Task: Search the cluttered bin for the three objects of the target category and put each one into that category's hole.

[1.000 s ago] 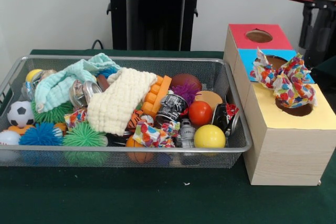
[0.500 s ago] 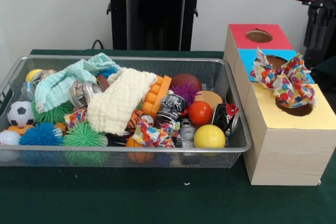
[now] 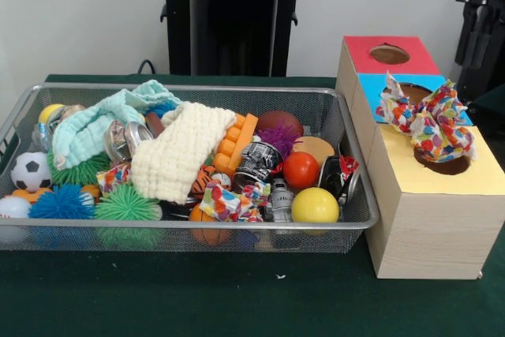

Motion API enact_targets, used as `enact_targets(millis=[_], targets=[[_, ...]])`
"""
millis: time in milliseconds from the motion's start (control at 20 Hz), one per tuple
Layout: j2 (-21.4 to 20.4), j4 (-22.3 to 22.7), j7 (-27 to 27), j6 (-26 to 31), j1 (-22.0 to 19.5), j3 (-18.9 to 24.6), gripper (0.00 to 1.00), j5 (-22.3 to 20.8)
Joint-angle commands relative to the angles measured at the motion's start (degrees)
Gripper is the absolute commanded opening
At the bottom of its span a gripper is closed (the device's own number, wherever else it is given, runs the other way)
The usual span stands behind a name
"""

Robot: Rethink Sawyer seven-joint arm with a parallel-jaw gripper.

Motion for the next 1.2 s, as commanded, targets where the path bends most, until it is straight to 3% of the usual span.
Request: enact_targets(millis=[50, 500, 950, 1200], targets=[[0.1, 0.4, 4.7, 7.1, -2.8, 2.0, 0.00, -4.1], [-1.5, 1.6, 4.1, 6.3, -5.0, 4.2, 0.00, -6.3], [-0.7, 5.4, 7.3, -1.9, -6.2, 6.4, 0.00, -7.2], [-0.6, 5.8, 8.7, -1.3, -6.0, 6.5, 0.00, -6.6]])
